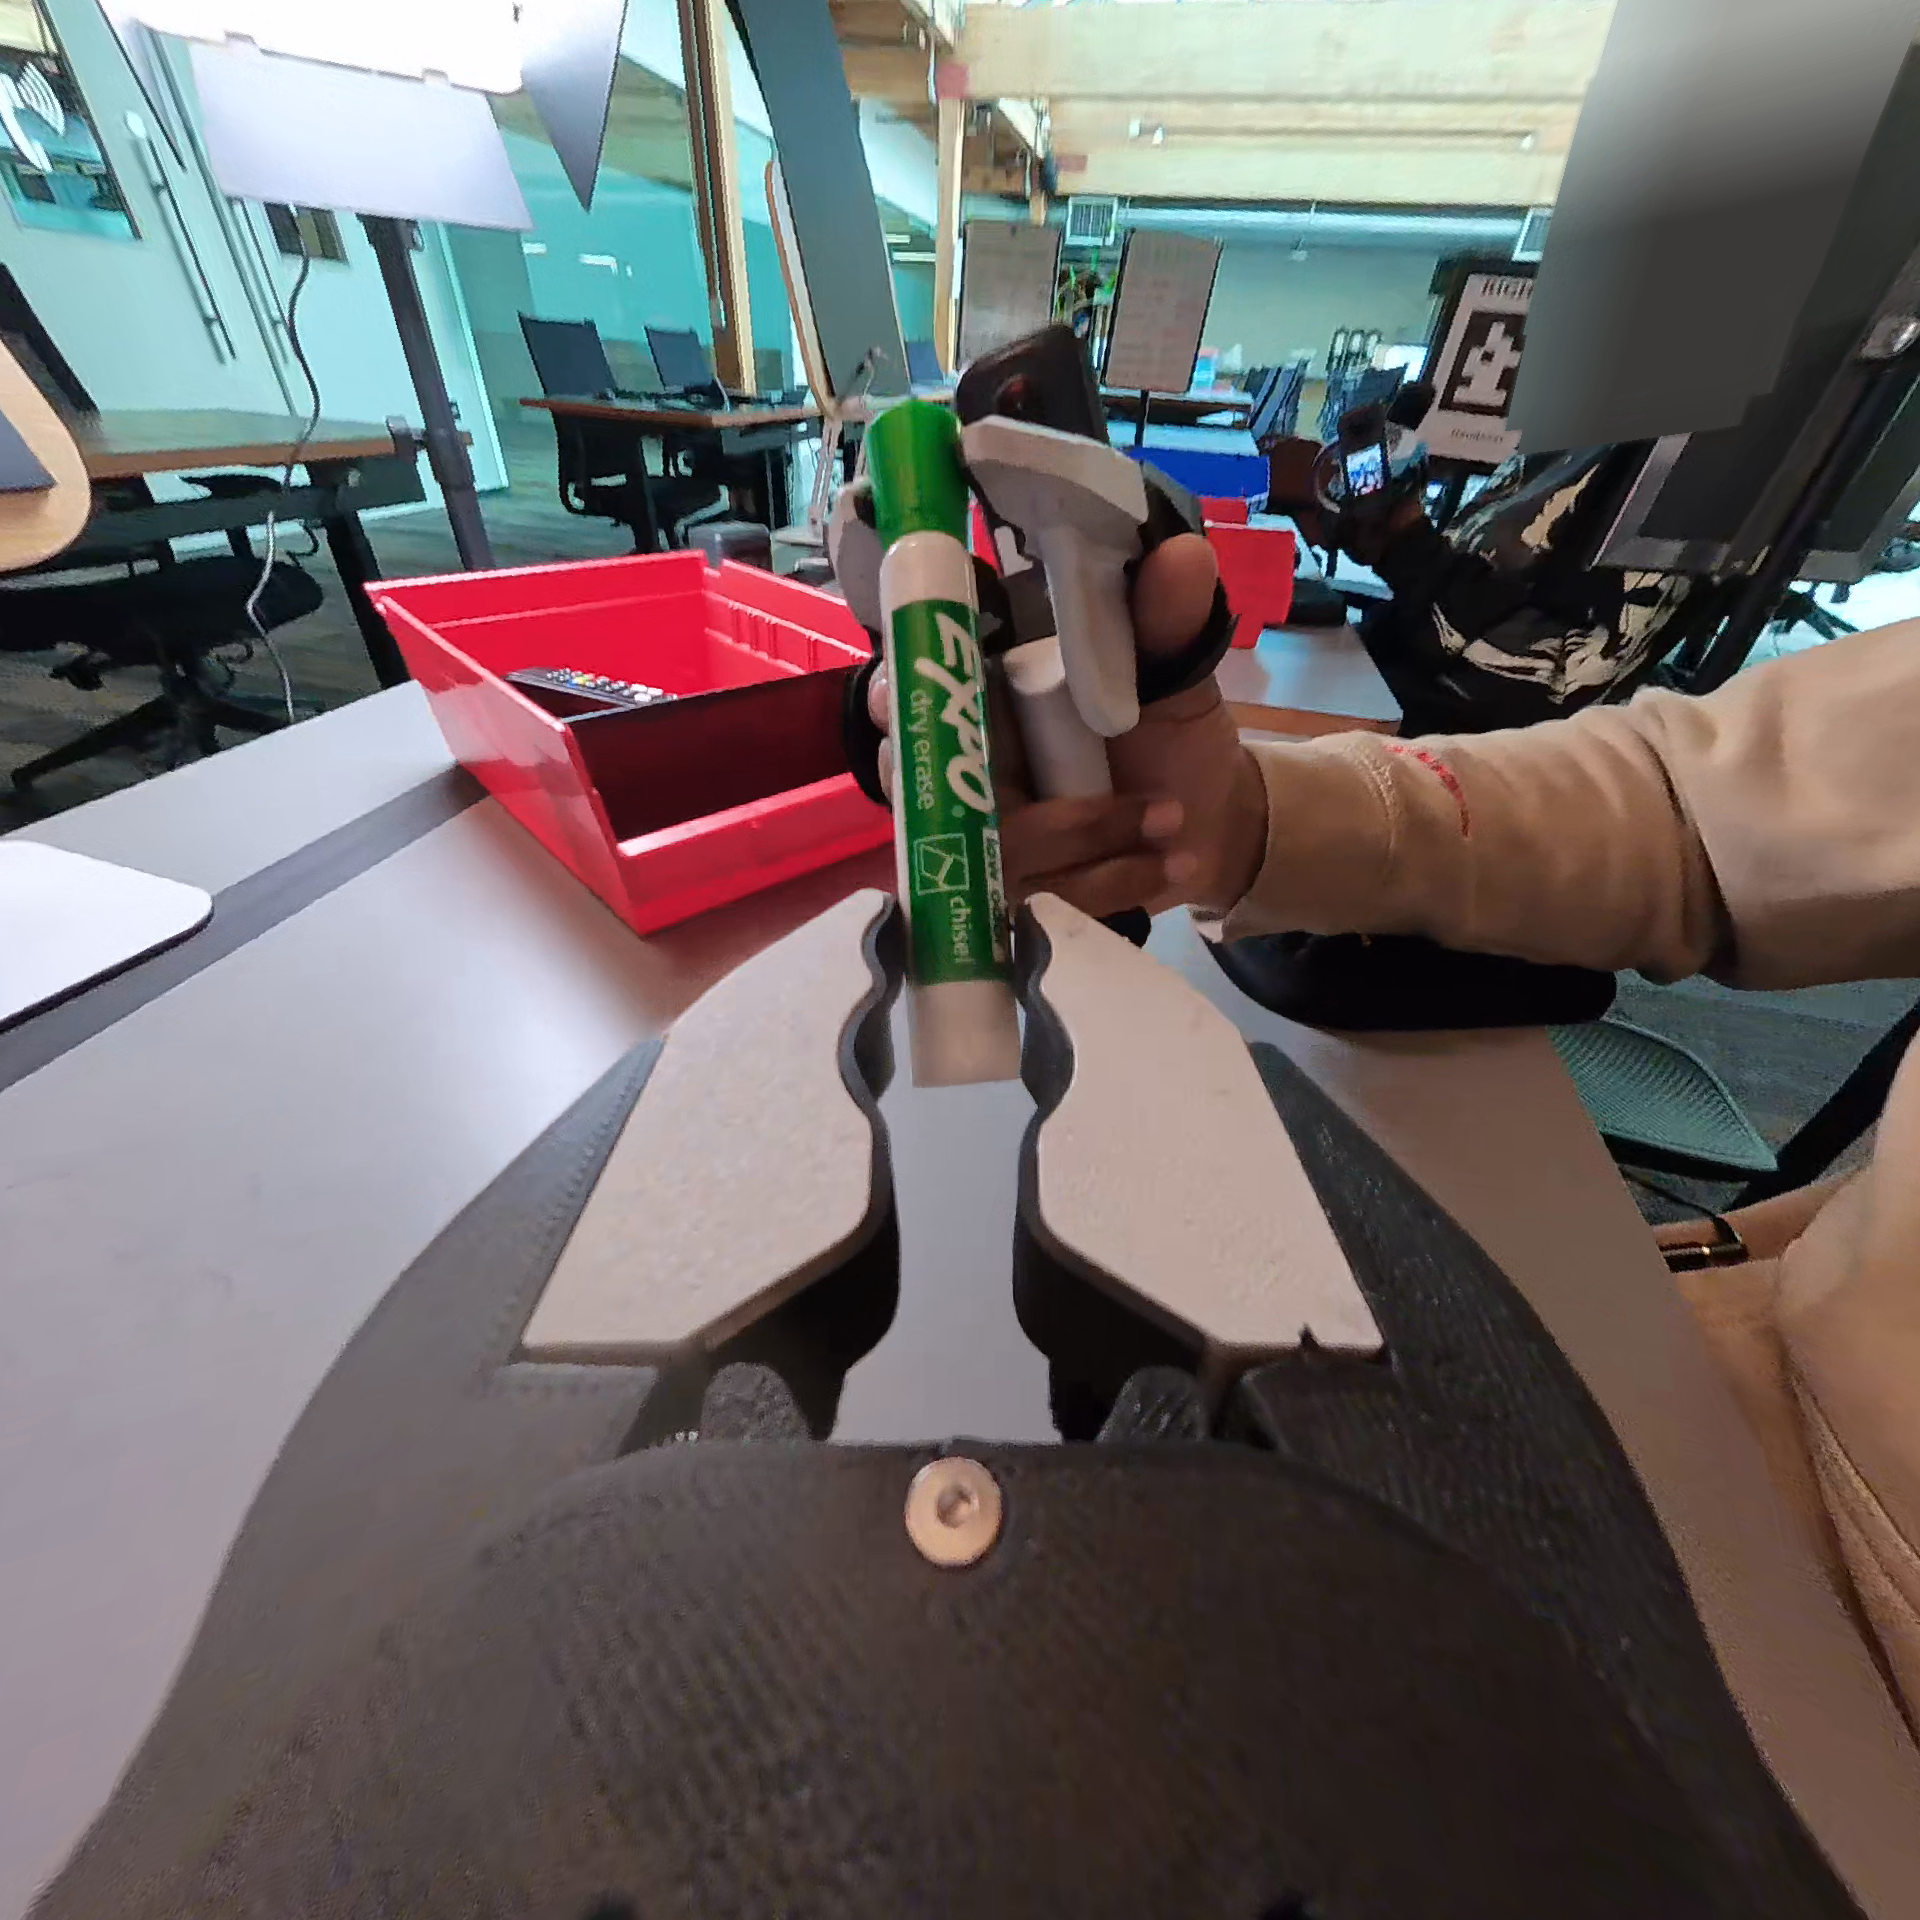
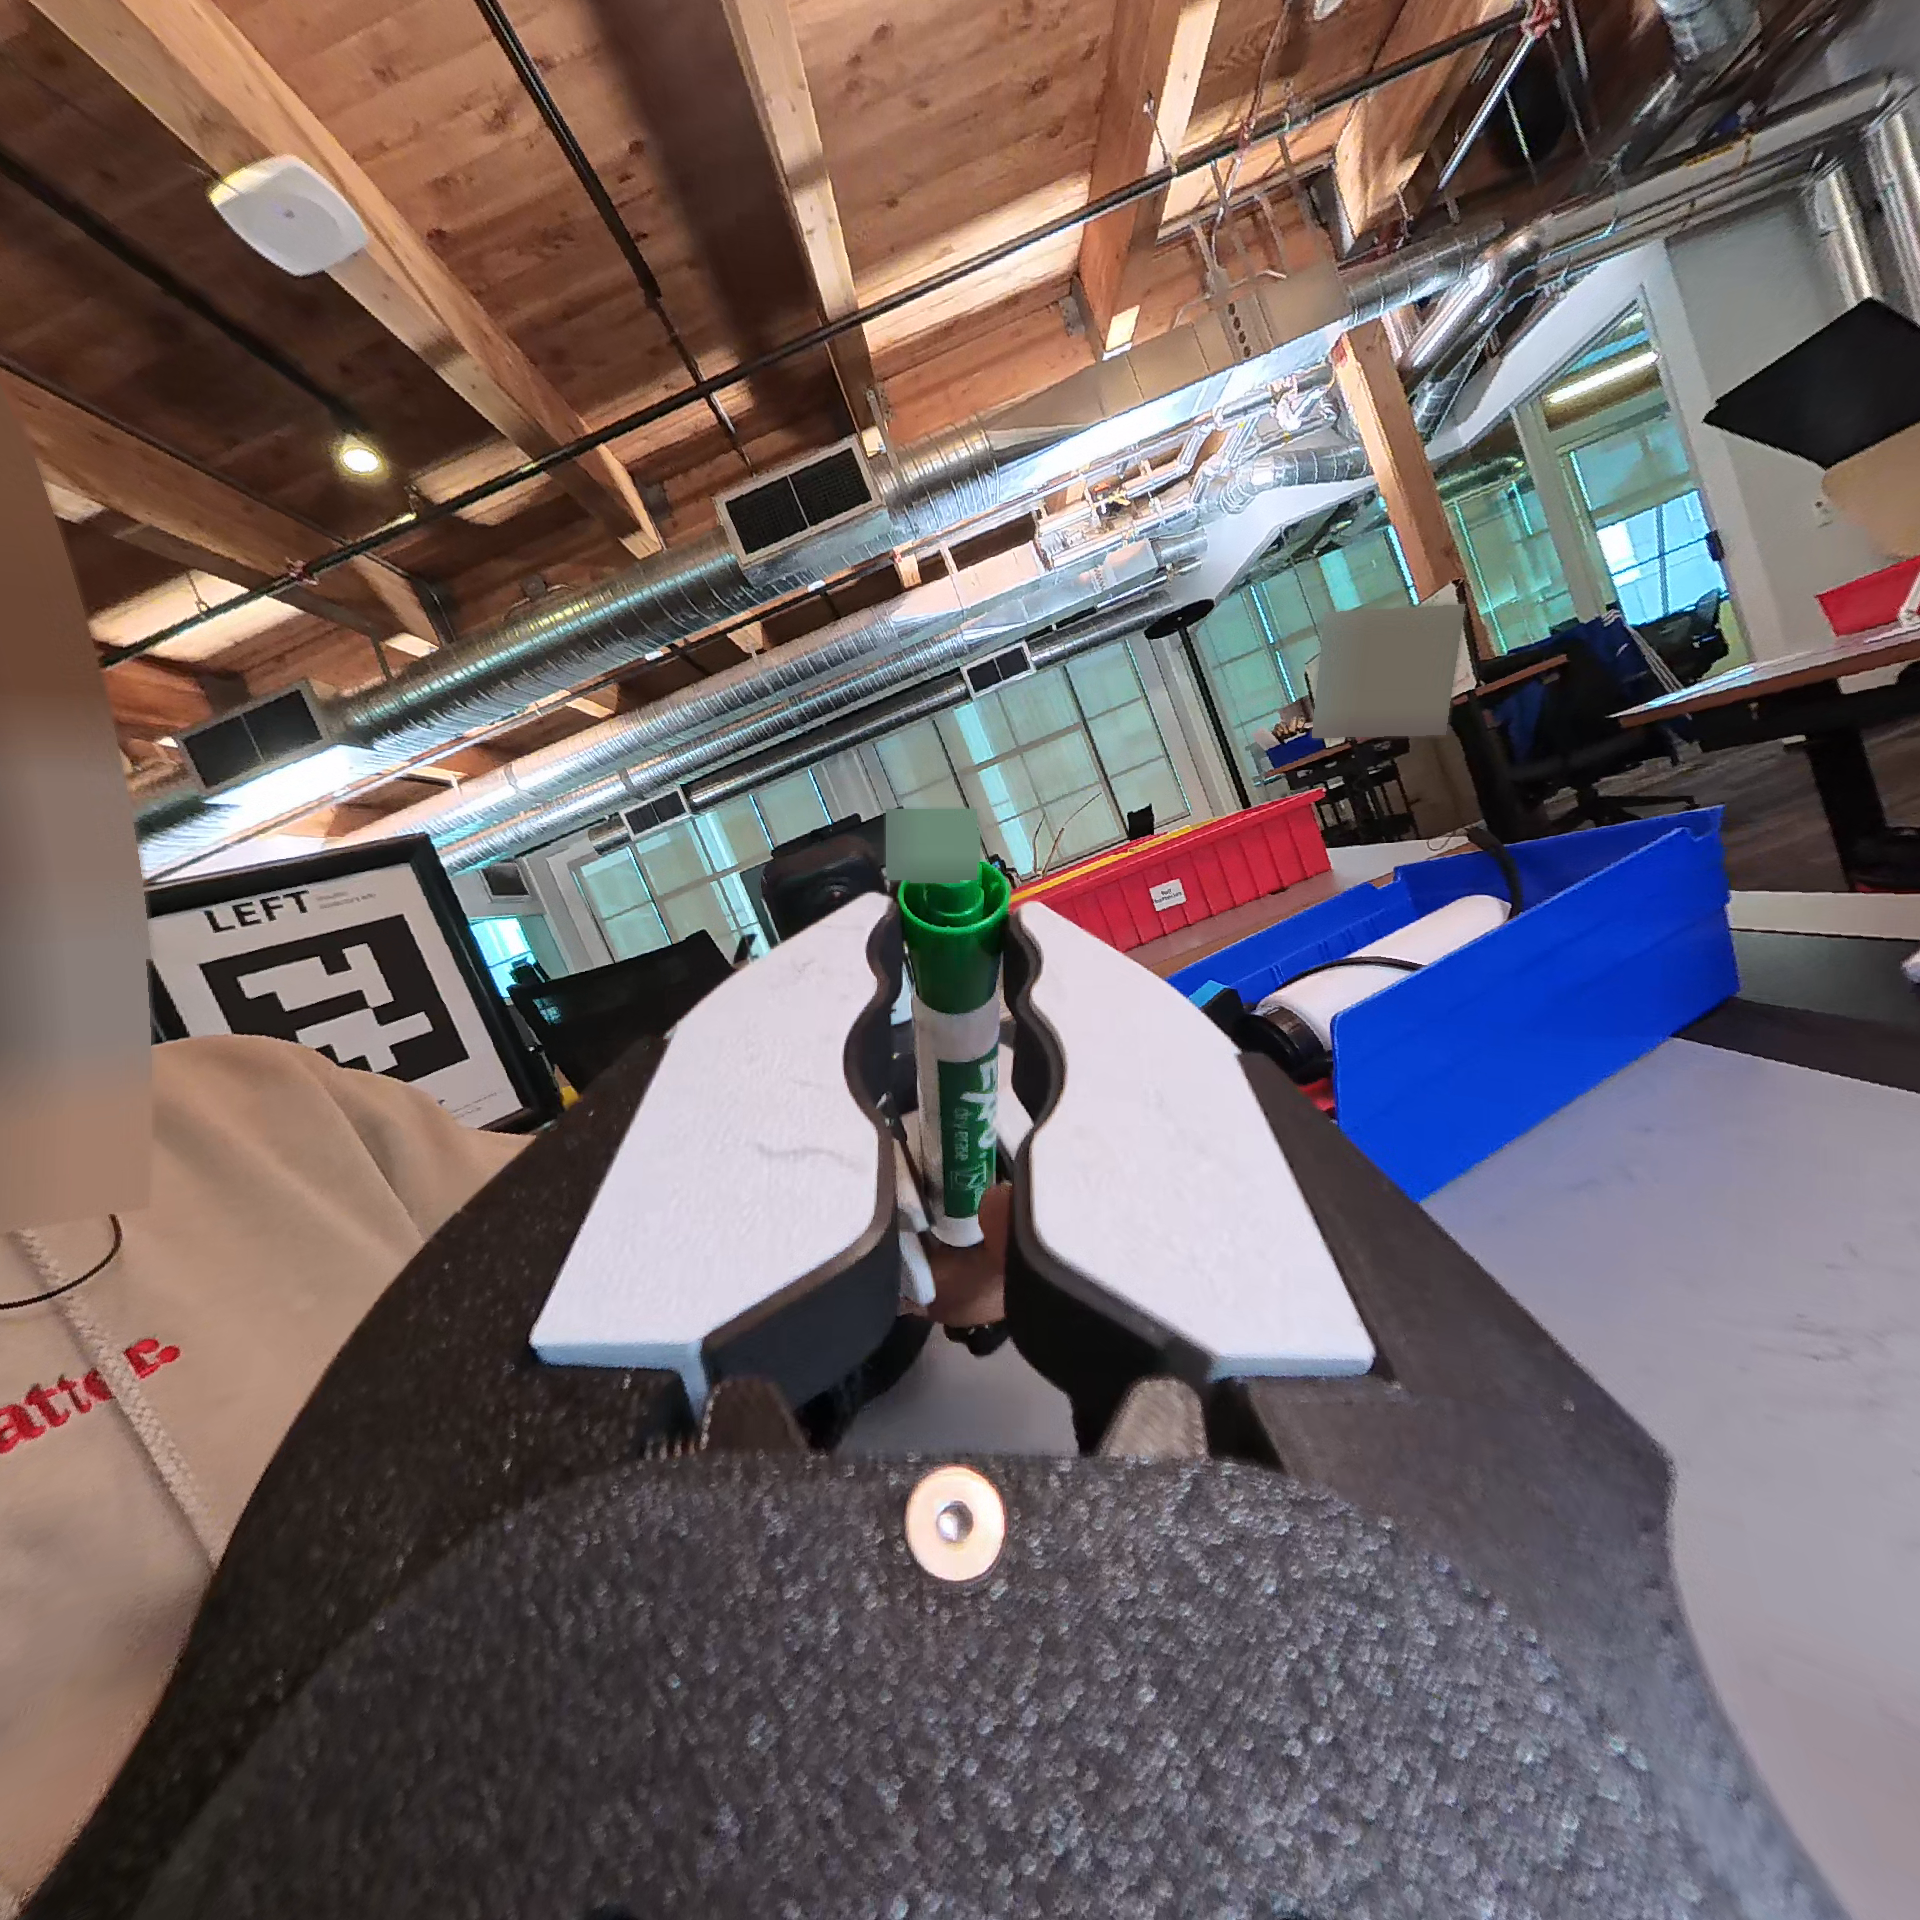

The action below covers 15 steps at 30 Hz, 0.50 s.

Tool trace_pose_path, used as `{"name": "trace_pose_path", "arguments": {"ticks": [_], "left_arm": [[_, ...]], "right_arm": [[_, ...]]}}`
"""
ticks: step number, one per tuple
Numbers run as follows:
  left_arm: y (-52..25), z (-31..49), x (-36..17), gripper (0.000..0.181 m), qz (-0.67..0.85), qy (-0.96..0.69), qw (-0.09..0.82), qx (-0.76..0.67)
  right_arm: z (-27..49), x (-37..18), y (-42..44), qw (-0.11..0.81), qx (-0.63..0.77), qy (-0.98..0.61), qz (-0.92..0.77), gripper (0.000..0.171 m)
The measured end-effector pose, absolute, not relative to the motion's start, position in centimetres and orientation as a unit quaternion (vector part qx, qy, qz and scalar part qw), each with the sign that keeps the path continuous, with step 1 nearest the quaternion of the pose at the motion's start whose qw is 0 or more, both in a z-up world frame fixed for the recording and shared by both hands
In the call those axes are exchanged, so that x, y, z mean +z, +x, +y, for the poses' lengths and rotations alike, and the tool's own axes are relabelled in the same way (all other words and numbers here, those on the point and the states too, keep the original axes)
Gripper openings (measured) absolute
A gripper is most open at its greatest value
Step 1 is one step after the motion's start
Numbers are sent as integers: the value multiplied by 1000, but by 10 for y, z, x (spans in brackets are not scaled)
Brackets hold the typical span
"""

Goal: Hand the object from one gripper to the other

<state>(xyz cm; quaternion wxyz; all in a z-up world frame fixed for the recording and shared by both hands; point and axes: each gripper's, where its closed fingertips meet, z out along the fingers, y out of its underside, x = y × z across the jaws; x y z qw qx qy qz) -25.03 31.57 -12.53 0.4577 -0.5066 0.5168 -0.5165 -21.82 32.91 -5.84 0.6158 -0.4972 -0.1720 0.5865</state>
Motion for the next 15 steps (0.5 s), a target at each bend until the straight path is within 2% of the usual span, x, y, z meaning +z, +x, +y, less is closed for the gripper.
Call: {"name": "trace_pose_path", "arguments": {"ticks": [5,9,12,15], "left_arm": [[-268,326,-120,20,549,-506,433,-504],[-291,339,-139,20,620,-507,405,-441],[-297,339,-157,20,650,-507,371,-428],[-295,336,-170,20,669,-506,355,-413]], "right_arm": [[329,-67,-223,601,555,-534,-212,18],[325,-106,-217,558,387,-628,-380,25],[319,-119,-205,538,336,-646,-424,20],[315,-128,-209,534,343,-641,-432,16]]}}
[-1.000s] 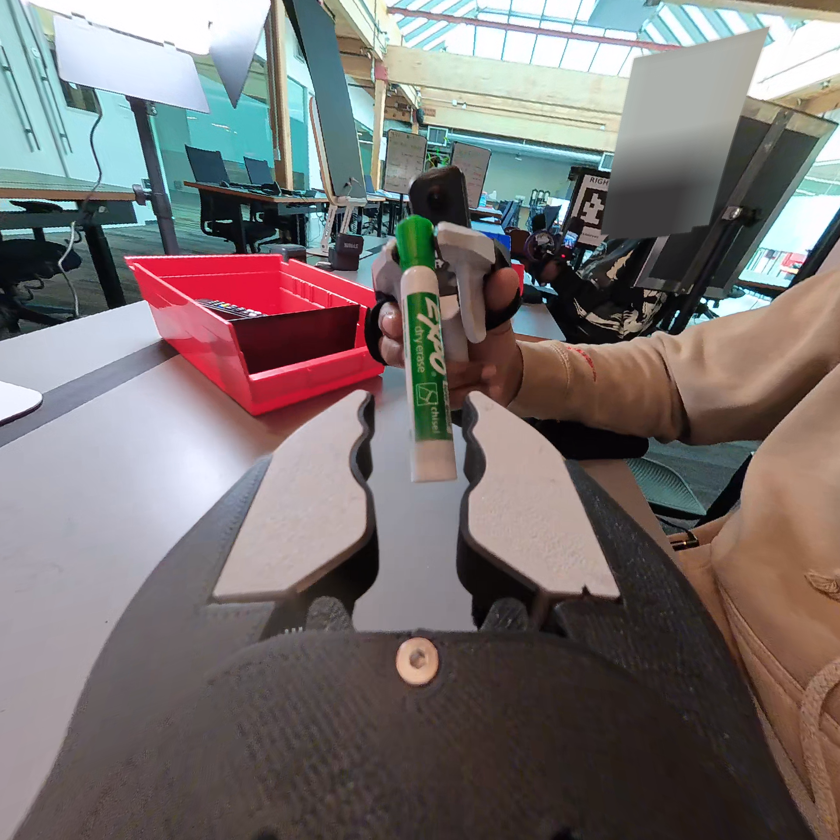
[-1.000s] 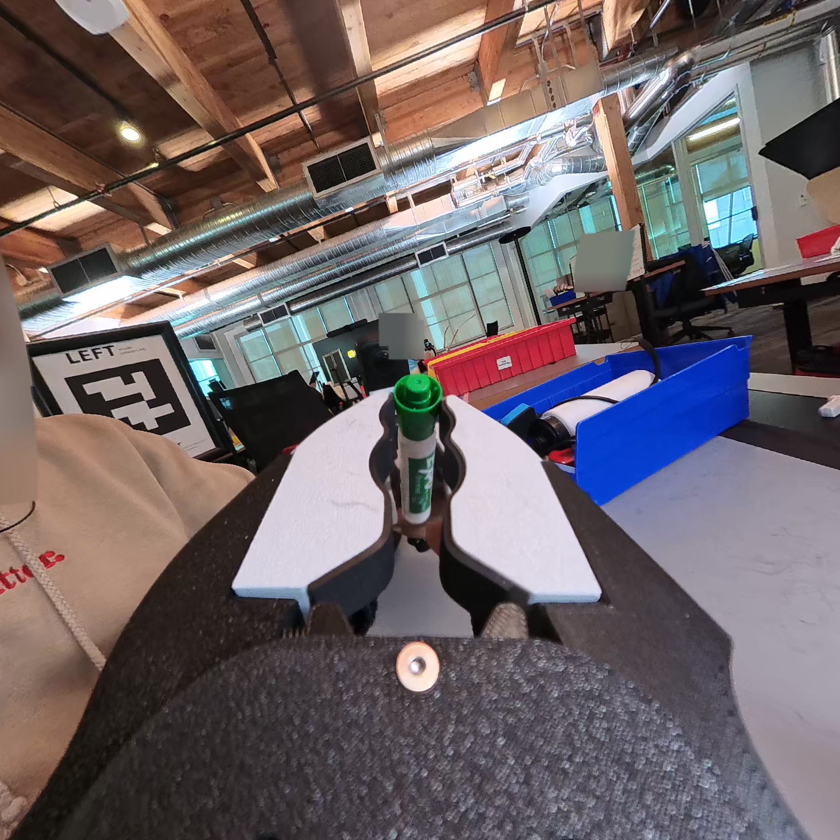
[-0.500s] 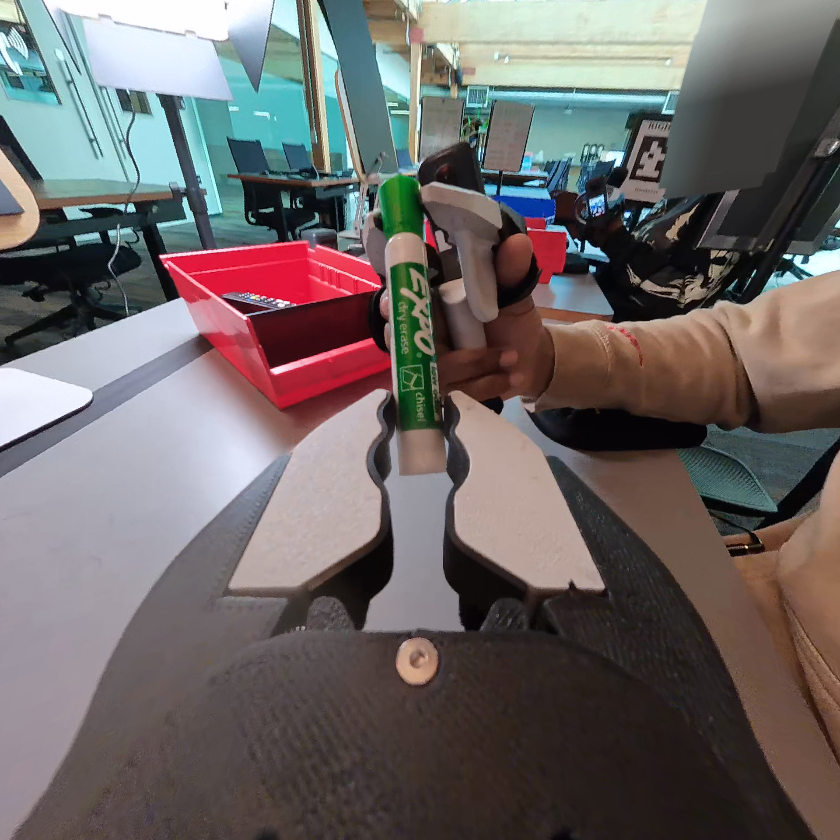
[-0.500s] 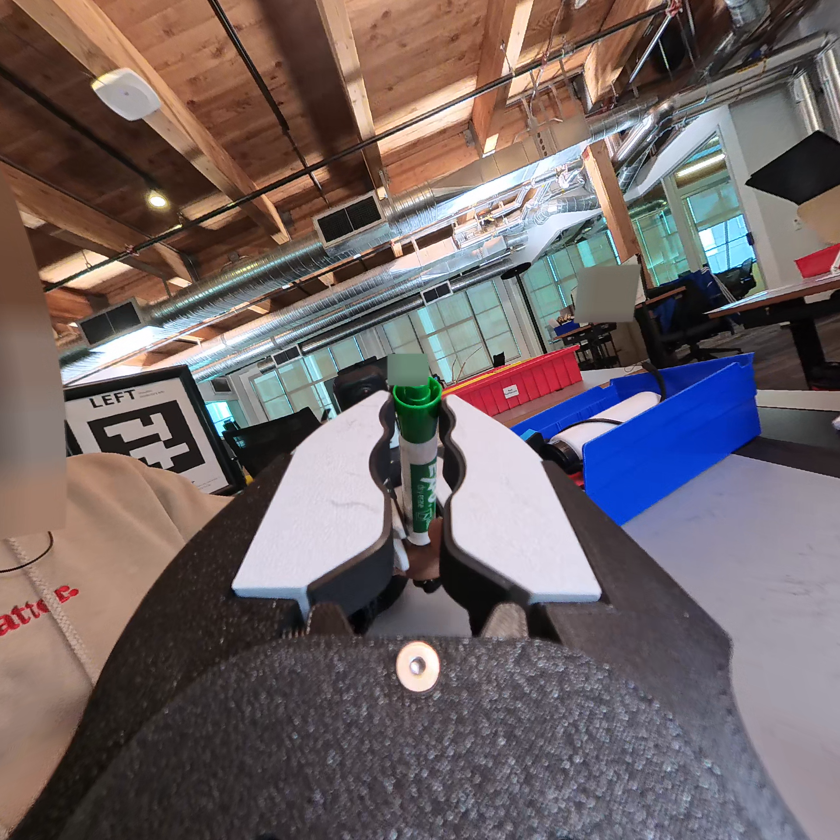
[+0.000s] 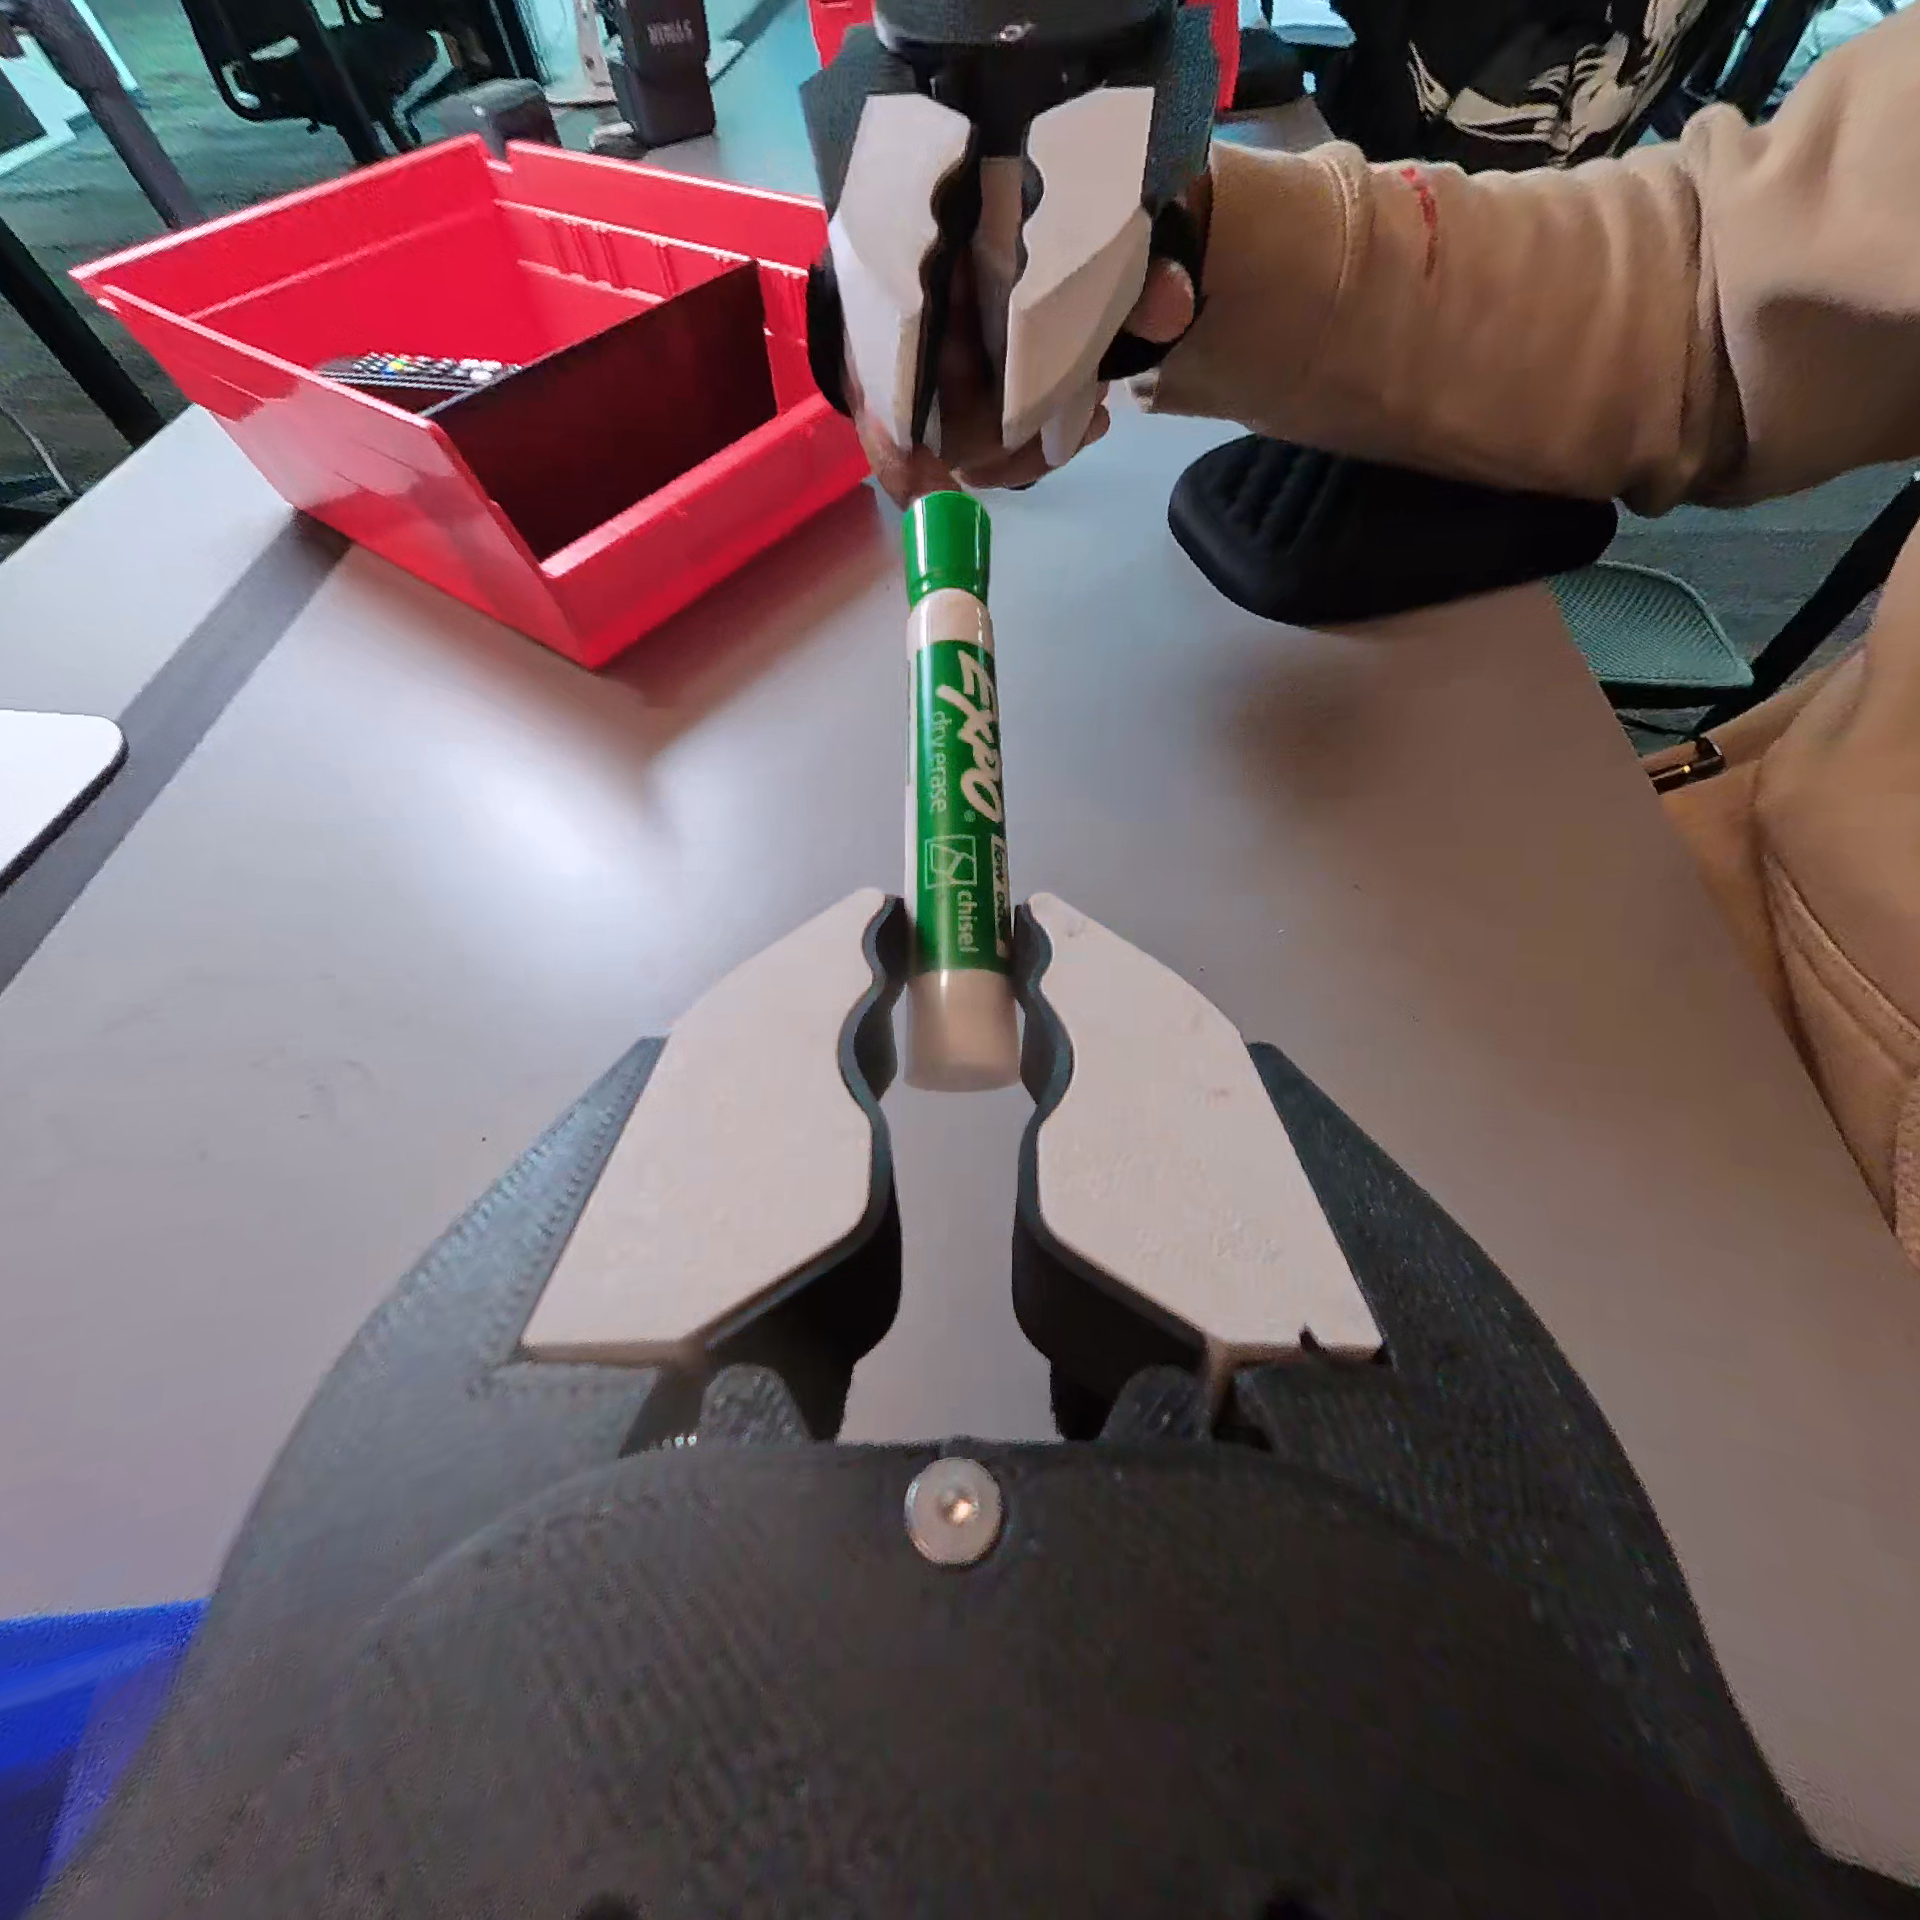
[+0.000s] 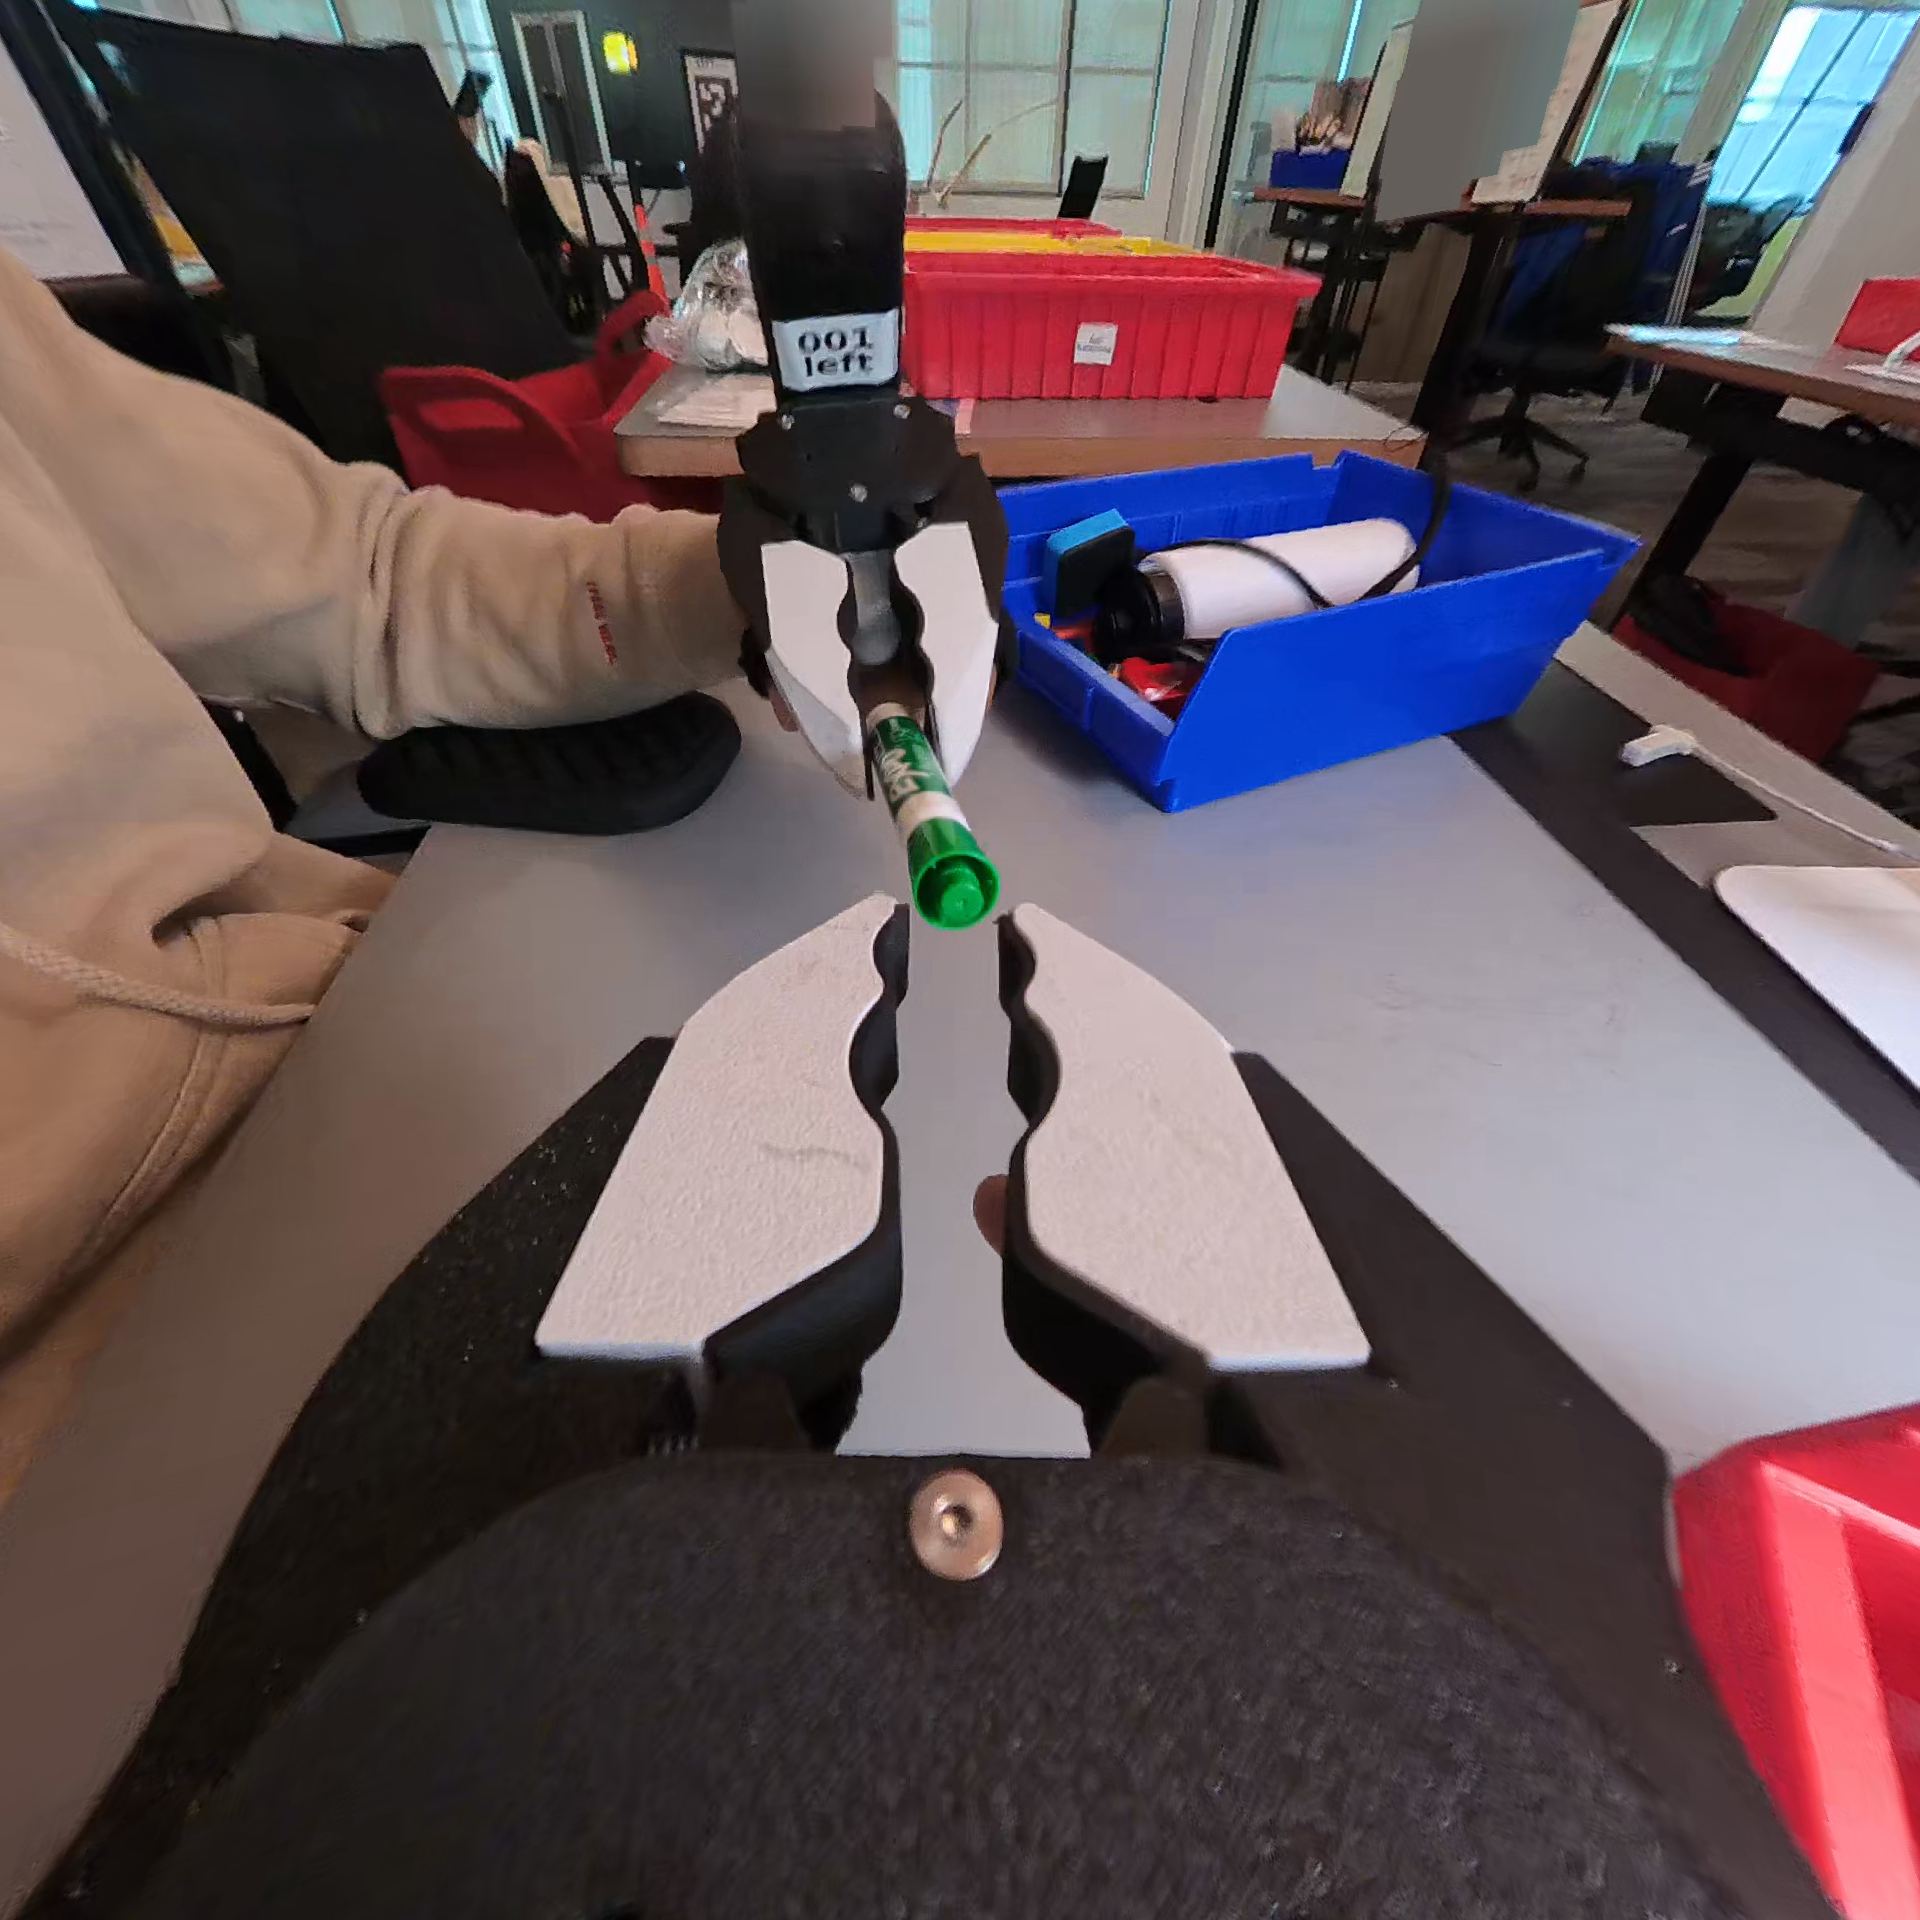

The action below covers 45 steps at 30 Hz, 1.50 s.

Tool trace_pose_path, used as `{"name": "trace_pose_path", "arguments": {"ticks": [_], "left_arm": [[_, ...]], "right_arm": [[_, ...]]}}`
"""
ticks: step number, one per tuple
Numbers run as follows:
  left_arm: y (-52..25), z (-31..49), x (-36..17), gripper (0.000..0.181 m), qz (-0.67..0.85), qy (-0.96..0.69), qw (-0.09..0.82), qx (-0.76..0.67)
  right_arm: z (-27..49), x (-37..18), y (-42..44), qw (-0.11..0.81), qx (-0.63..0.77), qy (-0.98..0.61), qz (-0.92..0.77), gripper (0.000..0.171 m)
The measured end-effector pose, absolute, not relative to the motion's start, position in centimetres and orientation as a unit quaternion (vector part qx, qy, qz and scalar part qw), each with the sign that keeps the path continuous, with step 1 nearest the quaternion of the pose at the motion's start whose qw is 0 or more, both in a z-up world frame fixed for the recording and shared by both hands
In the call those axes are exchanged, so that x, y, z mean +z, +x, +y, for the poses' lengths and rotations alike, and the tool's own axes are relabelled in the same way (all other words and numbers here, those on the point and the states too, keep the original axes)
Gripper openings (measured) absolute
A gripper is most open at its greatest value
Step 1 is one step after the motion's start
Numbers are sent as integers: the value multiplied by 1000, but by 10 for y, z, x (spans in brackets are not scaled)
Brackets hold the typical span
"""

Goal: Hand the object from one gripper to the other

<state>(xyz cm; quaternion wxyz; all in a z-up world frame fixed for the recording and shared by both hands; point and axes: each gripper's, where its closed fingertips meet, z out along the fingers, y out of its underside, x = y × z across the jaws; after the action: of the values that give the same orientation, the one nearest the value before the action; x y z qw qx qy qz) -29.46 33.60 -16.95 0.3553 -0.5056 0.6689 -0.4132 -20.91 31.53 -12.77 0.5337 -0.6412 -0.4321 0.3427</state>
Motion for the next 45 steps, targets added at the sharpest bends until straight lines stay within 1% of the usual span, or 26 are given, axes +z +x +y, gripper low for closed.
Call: {"name": "trace_pose_path", "arguments": {"ticks": [4,7,13,19,26,29,35,37,39,45], "left_arm": [[-292,331,-174,20,676,-502,349,-411],[-293,329,-175,20,681,-500,346,-408],[-294,327,-177,21,689,-497,338,-404],[-295,324,-177,21,692,-493,334,-408],[-296,323,-169,20,684,-484,342,-425],[-296,322,-164,20,678,-479,346,-437],[-297,324,-161,20,672,-477,355,-440],[-297,325,-160,20,669,-477,356,-444],[-297,325,-158,20,668,-475,357,-447],[-297,322,-155,20,667,-468,362,-453]], "right_arm": [[312,-144,-221,505,346,-647,-455,14],[312,-151,-224,500,333,-651,-464,12],[309,-151,-226,497,338,-647,-468,12],[307,-149,-227,496,346,-644,-468,8],[304,-152,-228,483,352,-646,-475,7],[303,-149,-228,481,364,-647,-467,0],[305,-140,-226,501,362,-639,-458,0],[304,-137,-226,504,367,-635,-455,8],[304,-138,-227,500,371,-635,-456,12],[302,-142,-230,494,371,-636,-462,9]]}}
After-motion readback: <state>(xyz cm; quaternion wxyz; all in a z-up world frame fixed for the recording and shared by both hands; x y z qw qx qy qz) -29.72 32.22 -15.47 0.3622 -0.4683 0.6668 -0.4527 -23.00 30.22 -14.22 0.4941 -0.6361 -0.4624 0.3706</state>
